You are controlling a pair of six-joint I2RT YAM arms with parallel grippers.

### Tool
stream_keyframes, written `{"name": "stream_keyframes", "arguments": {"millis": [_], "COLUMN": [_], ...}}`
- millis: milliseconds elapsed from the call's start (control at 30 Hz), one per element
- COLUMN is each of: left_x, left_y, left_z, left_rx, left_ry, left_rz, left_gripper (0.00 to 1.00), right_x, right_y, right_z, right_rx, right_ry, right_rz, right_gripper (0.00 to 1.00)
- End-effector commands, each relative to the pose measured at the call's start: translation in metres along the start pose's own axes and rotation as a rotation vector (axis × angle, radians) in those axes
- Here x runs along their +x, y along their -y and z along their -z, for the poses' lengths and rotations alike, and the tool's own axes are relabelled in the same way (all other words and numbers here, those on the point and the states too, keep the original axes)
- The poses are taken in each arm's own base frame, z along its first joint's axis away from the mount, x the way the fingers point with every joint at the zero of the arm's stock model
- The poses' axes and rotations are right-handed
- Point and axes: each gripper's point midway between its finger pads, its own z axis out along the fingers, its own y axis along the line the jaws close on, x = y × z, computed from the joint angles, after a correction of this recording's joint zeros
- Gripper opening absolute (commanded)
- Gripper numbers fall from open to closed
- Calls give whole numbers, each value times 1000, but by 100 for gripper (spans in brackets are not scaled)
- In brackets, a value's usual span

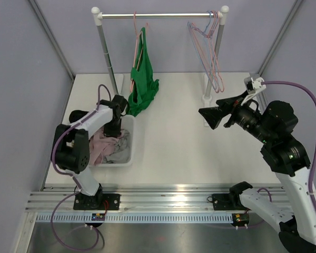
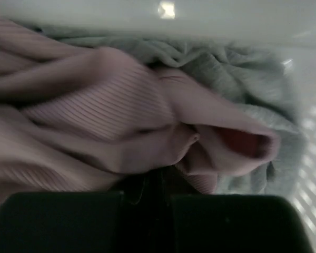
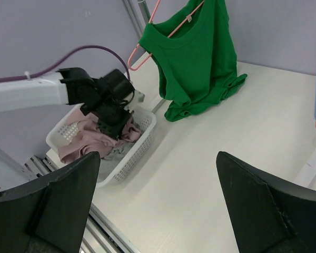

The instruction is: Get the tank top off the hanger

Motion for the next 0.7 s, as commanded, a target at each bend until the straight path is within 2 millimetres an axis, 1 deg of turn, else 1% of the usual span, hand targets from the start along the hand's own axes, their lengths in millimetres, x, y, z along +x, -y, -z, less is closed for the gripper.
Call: {"name": "stream_keyframes", "arguments": {"millis": [0,67,133,200,233,267,300,333,367,400,433,467,500,533,567,600,667], "left_x": [28,27,28,24,20,13,7,0,-8,-17,-24,-29,-37,-41,-43,-44,-47], "left_y": [12,12,13,10,5,2,-1,-1,-3,-2,-3,-4,-6,-6,-7,-7,-5], "left_z": [-6,-4,-2,6,11,22,29,36,51,62,71,80,96,105,113,129,144], "left_rx": [62,67,77,74,56,61,59,69,93,114,128,141,164,185,203,239,286], "left_ry": [-113,-102,-101,-68,-41,7,42,80,140,183,222,255,308,342,367,409,458], "left_rz": [-8,-5,-3,12,26,54,70,97,120,136,155,176,196,208,215,223,226], "left_gripper": [0,0,4,9,16,19,28,31,34,40,51,55,59,63,73,78,90], "right_x": [-9,-9,-9,-8,-8,-8,-8,-8,-8,-9,-9,-9,-9,-9,-9,-8,-6], "right_y": [-12,-14,-14,-14,-14,-14,-13,-13,-13,-14,-13,-13,-13,-13,-13,-12,-10], "right_z": [-13,-17,-18,-19,-19,-19,-20,-20,-21,-21,-22,-22,-22,-24,-24,-25,-27], "right_rx": [-81,-92,-101,-102,-105,-102,-98,-101,-99,-102,-100,-102,-102,-103,-101,-97,-90], "right_ry": [18,14,20,19,18,19,17,15,15,16,14,16,16,12,10,7,-8], "right_rz": [-8,-9,-6,-5,-2,0,2,3,4,5,4,3,-1,-4,-6,-9,-15], "right_gripper": [99,100,99,100,99,100,100,100,100,99,100,99,99,99,100,100,100]}}
